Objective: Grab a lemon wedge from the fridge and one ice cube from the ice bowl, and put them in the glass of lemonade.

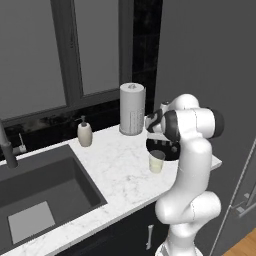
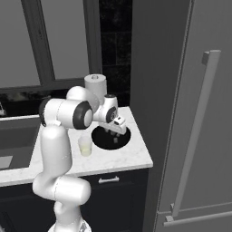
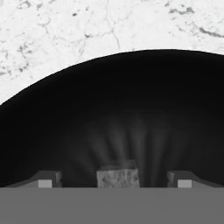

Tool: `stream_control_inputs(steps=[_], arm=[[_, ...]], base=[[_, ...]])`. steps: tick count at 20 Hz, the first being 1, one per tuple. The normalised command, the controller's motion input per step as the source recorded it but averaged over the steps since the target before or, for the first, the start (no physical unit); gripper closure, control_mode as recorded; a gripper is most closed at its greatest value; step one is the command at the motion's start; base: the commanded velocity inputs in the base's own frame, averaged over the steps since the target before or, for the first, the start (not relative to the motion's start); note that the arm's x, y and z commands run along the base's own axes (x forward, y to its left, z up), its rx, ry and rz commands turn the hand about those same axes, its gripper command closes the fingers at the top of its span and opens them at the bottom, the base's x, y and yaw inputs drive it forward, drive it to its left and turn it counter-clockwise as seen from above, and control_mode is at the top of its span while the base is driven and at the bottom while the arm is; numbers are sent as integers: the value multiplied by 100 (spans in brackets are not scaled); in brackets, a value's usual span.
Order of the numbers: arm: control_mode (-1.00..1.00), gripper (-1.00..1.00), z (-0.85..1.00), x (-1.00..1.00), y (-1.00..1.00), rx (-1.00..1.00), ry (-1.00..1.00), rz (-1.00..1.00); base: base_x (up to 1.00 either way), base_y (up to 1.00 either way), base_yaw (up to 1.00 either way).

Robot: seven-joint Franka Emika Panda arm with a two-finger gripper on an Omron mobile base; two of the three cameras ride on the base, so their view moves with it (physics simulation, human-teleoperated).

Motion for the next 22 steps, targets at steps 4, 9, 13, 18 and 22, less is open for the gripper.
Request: stream_control_inputs(steps=[4,9,13,18,22], arm=[[-100,-100,-19,12,0,0,0,0],[-100,100,-32,0,0,0,0,0],[-100,100,-28,0,0,0,0,0],[-100,100,-25,0,0,0,0,0],[-100,100,-14,0,0,0,0,0]], base=[[0,0,0],[0,0,0],[0,0,0],[0,0,0],[0,0,0]])
